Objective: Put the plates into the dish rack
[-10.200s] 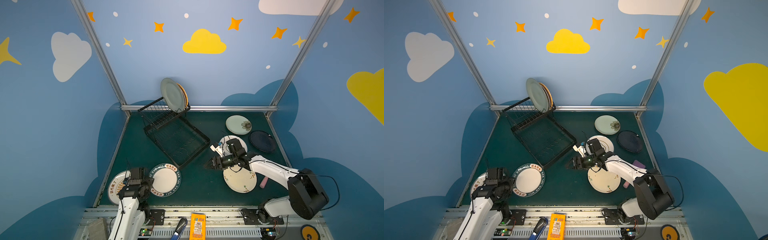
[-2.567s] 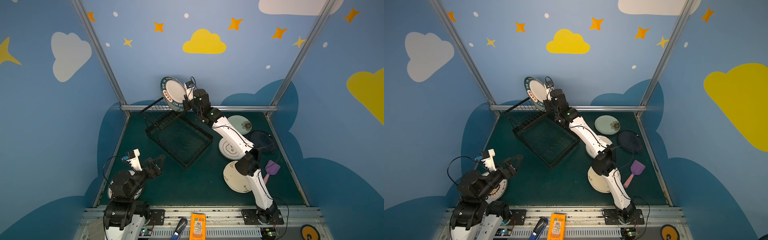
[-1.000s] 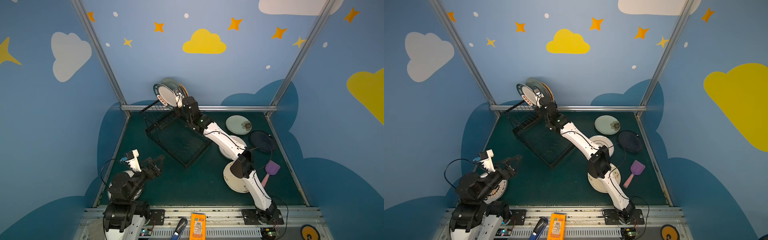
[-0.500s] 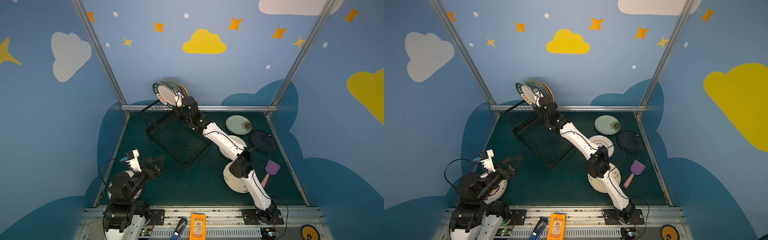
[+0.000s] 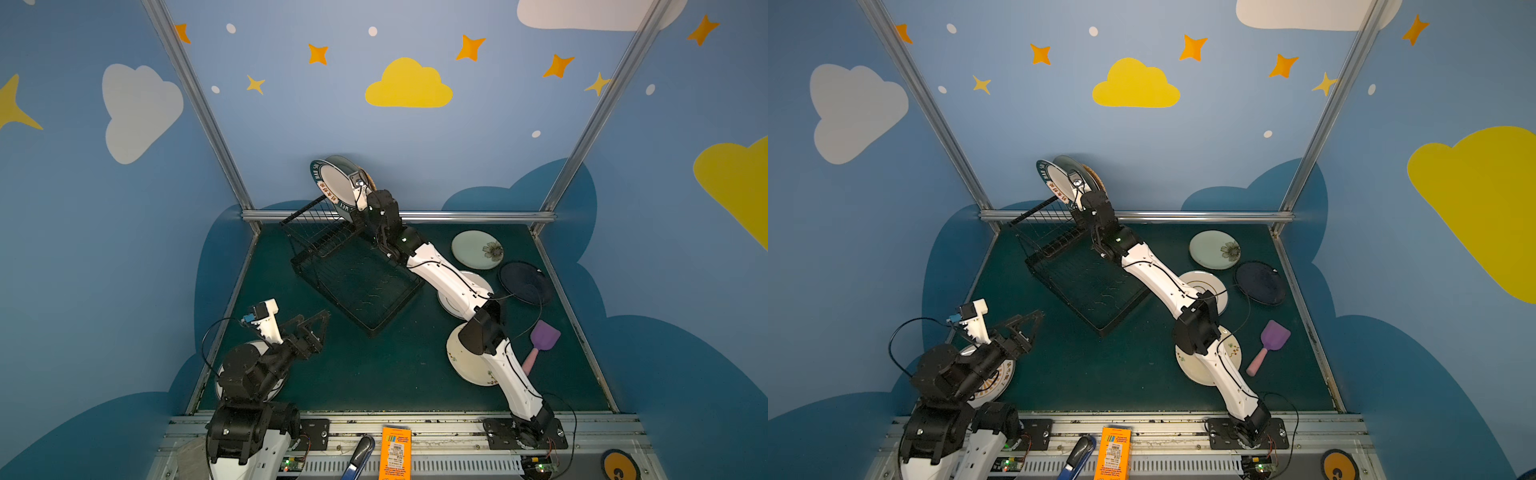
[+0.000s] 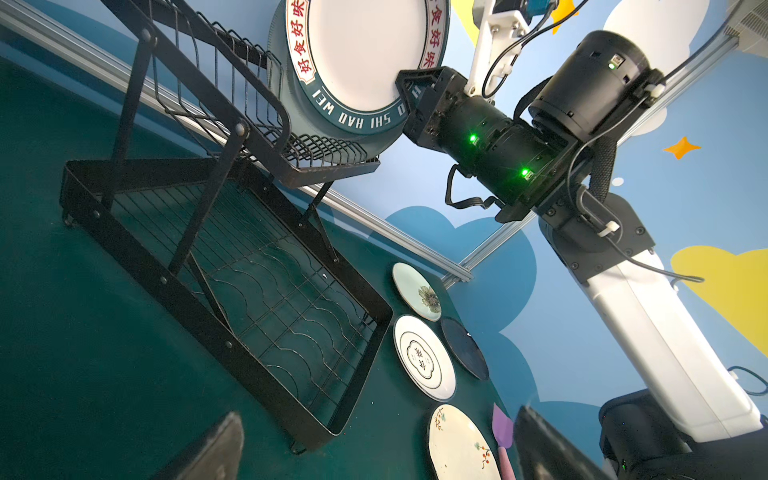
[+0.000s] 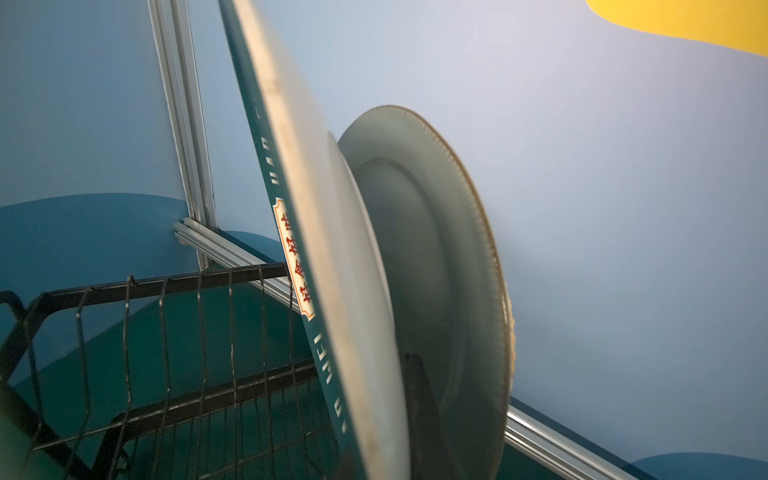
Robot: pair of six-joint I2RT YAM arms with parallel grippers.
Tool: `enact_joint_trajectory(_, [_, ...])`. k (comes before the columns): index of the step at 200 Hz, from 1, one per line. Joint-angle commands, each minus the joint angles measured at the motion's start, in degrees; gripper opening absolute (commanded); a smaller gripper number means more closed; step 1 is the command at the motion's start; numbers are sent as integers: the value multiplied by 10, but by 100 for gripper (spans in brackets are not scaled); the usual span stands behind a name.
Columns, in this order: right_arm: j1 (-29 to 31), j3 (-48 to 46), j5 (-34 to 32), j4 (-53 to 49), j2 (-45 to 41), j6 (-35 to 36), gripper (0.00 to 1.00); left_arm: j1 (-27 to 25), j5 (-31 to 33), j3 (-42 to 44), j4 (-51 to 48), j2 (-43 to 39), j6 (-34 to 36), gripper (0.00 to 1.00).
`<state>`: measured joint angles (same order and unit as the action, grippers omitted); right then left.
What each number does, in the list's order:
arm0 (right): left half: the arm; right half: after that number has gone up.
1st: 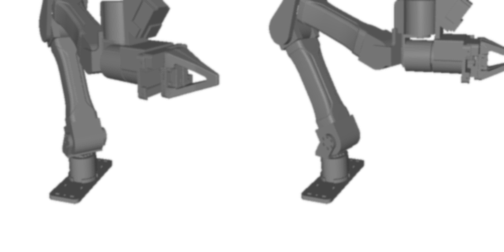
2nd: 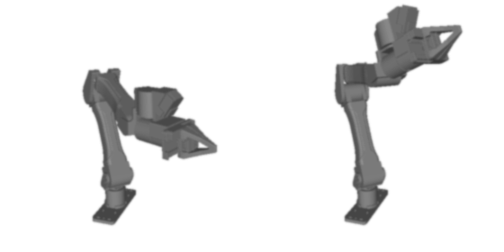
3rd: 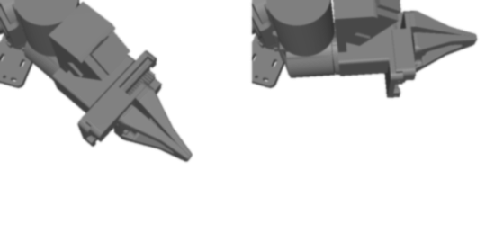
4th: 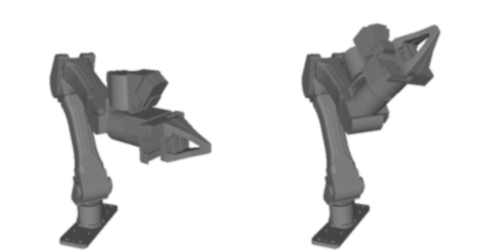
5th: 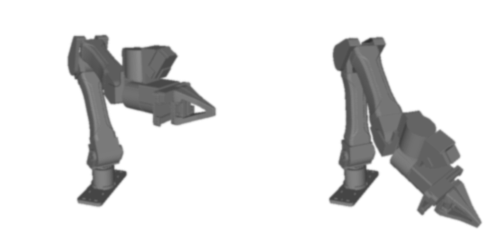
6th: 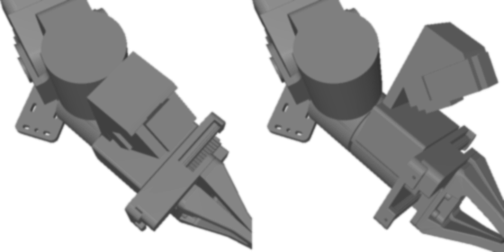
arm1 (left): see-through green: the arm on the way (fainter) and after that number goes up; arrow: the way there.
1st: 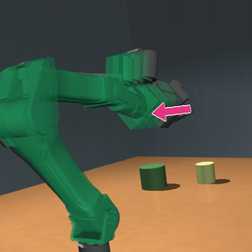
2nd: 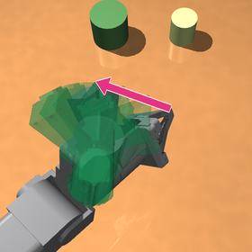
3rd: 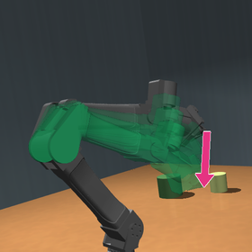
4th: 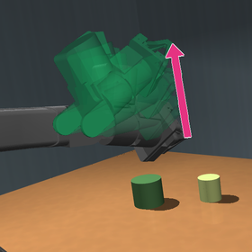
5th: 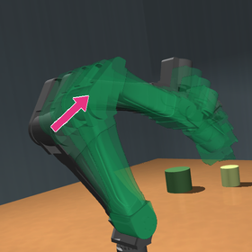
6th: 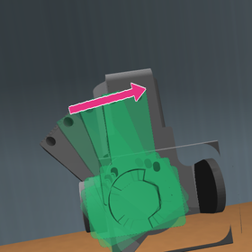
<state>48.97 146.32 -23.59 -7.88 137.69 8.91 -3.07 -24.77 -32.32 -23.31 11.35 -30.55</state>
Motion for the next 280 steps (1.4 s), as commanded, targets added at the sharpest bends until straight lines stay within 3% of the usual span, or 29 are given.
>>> enact_joint_trajectory(1, [-2, 23, -11, 37, 7, -6, 0, -2, 0, 5, 11, -8, 0, 100])
enact_joint_trajectory(280, [-2, 23, -25, 12, 35, -27, 0, -3, -4, 4, 12, -13, 0, 100])
